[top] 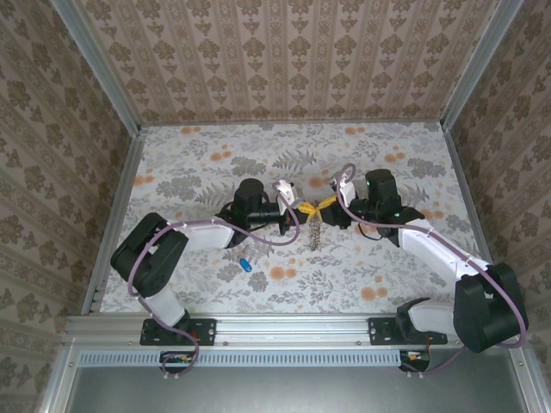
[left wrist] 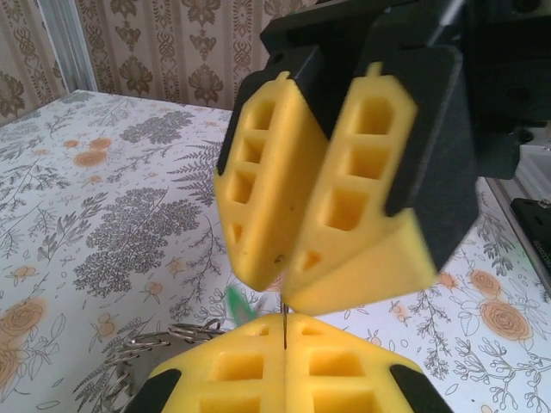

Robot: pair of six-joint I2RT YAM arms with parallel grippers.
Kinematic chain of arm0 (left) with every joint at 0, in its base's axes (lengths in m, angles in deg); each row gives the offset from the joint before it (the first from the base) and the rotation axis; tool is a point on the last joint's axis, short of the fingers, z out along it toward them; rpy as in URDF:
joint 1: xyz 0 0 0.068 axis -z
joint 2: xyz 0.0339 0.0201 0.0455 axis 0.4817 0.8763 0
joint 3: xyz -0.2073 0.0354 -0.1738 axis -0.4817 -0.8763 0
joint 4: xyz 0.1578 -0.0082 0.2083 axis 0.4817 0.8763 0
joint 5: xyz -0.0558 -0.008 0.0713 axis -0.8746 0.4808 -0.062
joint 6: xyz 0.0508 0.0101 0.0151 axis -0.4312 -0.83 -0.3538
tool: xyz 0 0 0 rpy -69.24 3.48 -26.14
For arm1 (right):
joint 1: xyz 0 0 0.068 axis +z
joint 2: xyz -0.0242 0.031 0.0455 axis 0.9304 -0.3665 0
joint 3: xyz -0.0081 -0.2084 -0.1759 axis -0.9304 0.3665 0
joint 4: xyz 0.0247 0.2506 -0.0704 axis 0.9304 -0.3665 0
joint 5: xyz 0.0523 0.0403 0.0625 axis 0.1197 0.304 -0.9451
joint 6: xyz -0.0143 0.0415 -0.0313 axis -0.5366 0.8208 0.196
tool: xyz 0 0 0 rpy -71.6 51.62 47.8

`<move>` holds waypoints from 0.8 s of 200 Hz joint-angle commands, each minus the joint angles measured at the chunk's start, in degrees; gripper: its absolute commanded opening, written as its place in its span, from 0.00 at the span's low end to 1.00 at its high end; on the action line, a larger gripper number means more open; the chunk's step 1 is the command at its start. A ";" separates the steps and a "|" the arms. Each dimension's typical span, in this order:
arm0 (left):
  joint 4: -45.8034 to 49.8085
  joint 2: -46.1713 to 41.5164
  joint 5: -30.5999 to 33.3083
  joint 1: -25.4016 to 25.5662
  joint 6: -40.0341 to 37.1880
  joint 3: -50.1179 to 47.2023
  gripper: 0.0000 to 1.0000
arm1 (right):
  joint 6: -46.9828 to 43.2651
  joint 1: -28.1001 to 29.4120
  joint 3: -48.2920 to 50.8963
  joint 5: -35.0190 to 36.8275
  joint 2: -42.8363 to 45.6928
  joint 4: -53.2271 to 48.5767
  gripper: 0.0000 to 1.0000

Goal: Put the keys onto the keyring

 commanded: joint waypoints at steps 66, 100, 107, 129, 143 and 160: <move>-3.30 -2.65 -0.01 -0.45 -0.02 -1.52 0.00 | 5.50 -0.88 4.75 12.63 4.00 1.83 0.27; -3.22 -2.73 -0.29 -0.80 -0.03 -2.50 0.00 | 5.61 -2.13 3.26 3.73 6.96 -1.25 0.33; -3.19 -2.62 -0.38 -0.81 -0.03 -2.48 0.00 | 4.14 -2.03 3.49 2.66 7.49 -1.03 0.33; -3.62 -2.74 -0.62 -0.82 0.06 -2.48 0.00 | -5.24 -1.66 4.72 -1.79 7.54 -0.17 0.33; -3.96 -2.73 -0.75 -0.81 0.23 -2.45 0.00 | -10.35 -0.87 4.14 -1.98 6.40 -0.59 0.32; -4.78 -2.71 -1.10 -0.82 0.56 -2.58 0.00 | -13.10 -0.91 1.79 -2.91 4.13 -1.59 0.32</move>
